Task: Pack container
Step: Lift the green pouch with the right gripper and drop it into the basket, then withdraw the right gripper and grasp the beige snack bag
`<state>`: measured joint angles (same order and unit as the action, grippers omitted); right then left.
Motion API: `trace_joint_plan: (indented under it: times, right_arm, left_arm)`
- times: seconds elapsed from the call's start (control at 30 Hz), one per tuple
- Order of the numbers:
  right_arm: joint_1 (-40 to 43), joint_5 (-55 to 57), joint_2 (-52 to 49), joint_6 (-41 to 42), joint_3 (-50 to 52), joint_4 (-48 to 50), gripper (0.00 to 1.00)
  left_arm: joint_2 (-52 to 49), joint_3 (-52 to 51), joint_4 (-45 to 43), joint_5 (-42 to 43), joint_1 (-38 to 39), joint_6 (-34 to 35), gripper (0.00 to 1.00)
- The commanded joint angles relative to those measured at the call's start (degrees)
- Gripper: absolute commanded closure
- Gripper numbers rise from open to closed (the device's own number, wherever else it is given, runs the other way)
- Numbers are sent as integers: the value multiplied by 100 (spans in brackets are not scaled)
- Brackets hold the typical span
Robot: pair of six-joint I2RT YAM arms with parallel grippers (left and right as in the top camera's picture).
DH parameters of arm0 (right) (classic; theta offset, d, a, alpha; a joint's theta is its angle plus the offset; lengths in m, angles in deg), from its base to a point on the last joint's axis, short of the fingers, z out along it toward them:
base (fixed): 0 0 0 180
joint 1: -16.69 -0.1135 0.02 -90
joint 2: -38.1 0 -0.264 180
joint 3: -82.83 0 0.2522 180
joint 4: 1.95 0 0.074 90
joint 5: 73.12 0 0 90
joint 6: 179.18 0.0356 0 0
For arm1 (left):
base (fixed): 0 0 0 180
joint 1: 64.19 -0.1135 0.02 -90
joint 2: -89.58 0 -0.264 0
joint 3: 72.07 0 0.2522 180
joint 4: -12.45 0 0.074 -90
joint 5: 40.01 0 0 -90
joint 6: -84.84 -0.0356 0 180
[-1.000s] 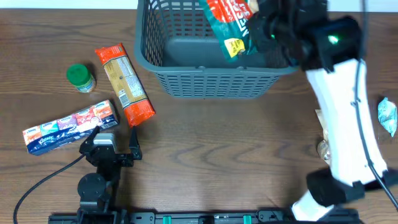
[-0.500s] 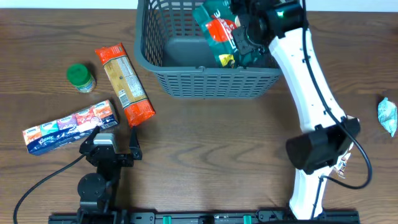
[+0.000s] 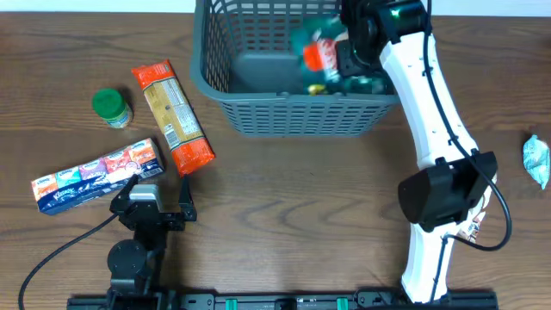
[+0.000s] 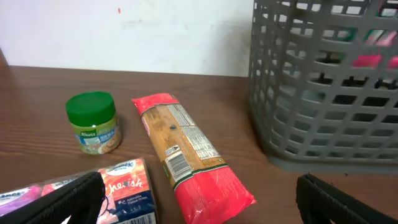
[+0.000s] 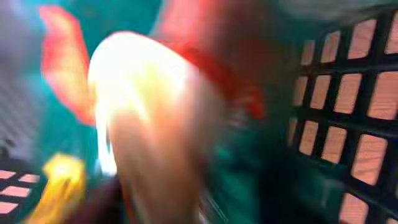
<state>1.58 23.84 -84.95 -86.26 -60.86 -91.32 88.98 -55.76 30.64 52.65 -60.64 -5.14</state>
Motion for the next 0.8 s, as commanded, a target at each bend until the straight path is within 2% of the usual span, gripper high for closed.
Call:
trace_joint_plan:
  times: [0.0, 0.3, 0.63, 0.77]
  right_arm:
    - [79, -13, 168, -151, -155, 24, 1]
    - [83, 22, 304, -107, -352, 144, 1]
    - [525, 404, 881, 767, -1884, -275, 1]
    - [920, 1045, 1211, 1150, -2234, -791, 1]
  left_arm:
    - [26, -157, 81, -26, 17, 7, 1]
    - [26, -157, 81, -26, 17, 7, 1]
    - [26, -157, 81, -26, 17, 7, 1]
    - [26, -157, 81, -26, 17, 7, 1]
